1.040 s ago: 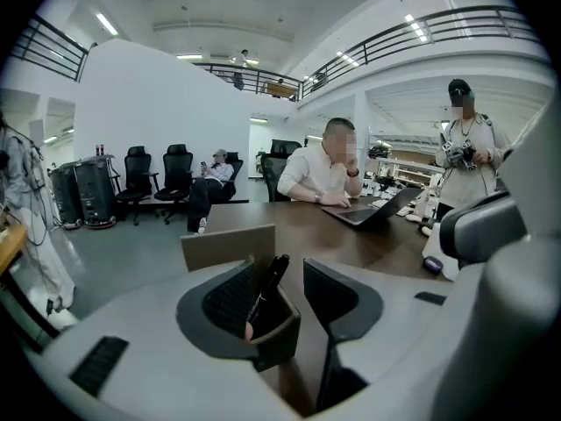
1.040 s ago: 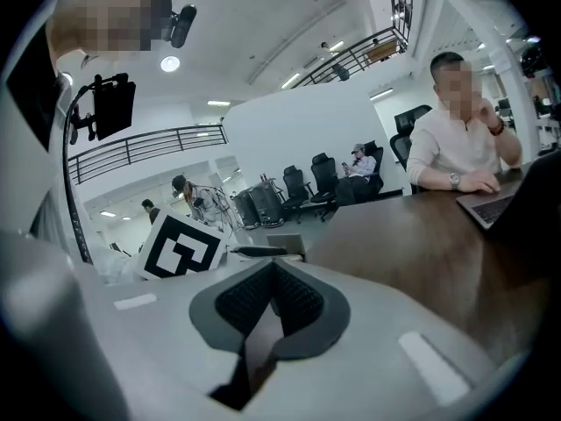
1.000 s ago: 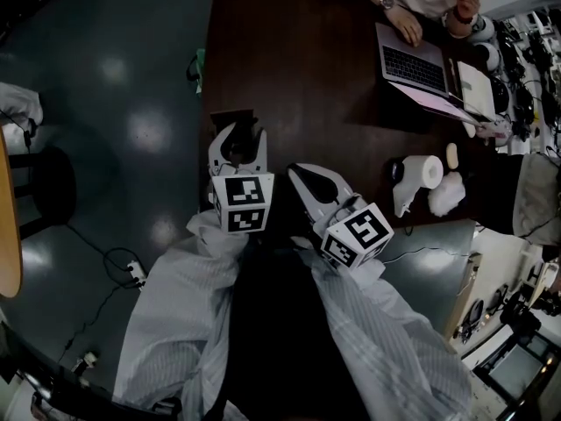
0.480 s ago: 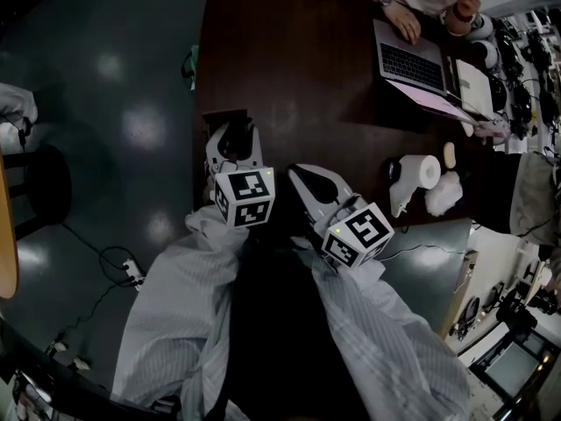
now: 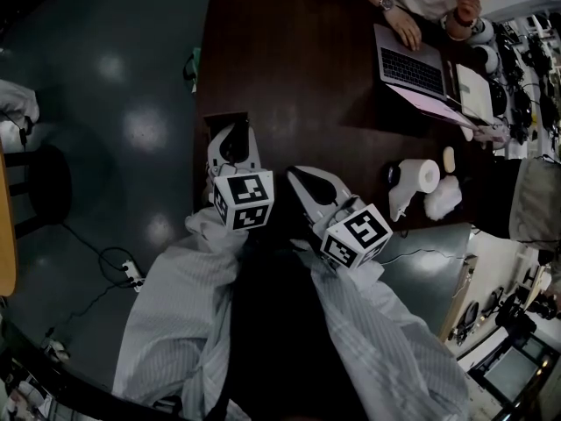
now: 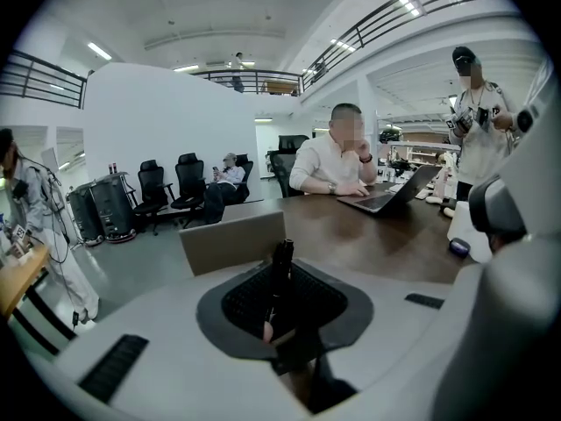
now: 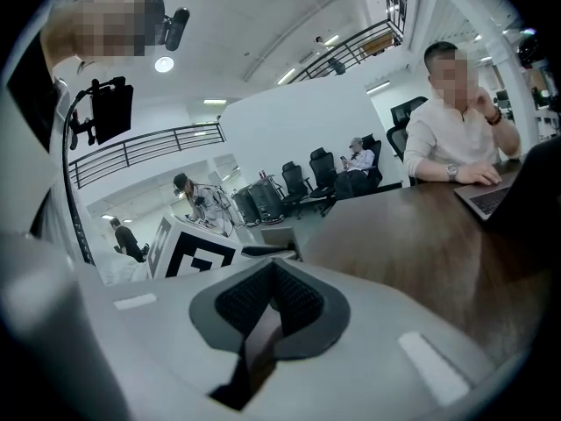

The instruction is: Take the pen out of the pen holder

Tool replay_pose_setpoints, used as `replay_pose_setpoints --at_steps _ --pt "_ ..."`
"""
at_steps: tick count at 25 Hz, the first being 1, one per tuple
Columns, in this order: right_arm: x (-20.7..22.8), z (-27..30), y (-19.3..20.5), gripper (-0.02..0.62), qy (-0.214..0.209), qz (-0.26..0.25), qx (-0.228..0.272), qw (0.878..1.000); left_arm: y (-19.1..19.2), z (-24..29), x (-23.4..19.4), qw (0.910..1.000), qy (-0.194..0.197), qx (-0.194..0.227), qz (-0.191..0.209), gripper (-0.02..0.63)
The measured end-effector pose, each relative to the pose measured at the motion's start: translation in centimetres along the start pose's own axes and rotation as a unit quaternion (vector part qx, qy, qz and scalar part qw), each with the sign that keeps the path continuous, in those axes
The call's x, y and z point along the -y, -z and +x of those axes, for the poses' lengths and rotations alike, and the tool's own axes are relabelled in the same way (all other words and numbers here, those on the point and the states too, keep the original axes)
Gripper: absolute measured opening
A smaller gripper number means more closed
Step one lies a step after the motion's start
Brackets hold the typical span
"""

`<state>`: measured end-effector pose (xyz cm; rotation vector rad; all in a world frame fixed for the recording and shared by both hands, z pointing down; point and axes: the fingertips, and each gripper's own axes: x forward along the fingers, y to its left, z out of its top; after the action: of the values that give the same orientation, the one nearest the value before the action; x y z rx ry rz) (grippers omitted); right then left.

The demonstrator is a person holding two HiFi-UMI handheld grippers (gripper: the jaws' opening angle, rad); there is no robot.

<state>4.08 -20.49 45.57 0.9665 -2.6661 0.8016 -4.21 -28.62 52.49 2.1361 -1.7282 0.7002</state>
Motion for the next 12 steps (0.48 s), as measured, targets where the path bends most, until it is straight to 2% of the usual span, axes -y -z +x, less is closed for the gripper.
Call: replay_pose_setpoints --at_steps 12 --pt "-1.8 0.6 -1.9 0.002 -0.017 -0.026 0.024 0.999 -2.3 -4.4 -1.3 0.9982 0.025 0.046 -0.03 0.057"
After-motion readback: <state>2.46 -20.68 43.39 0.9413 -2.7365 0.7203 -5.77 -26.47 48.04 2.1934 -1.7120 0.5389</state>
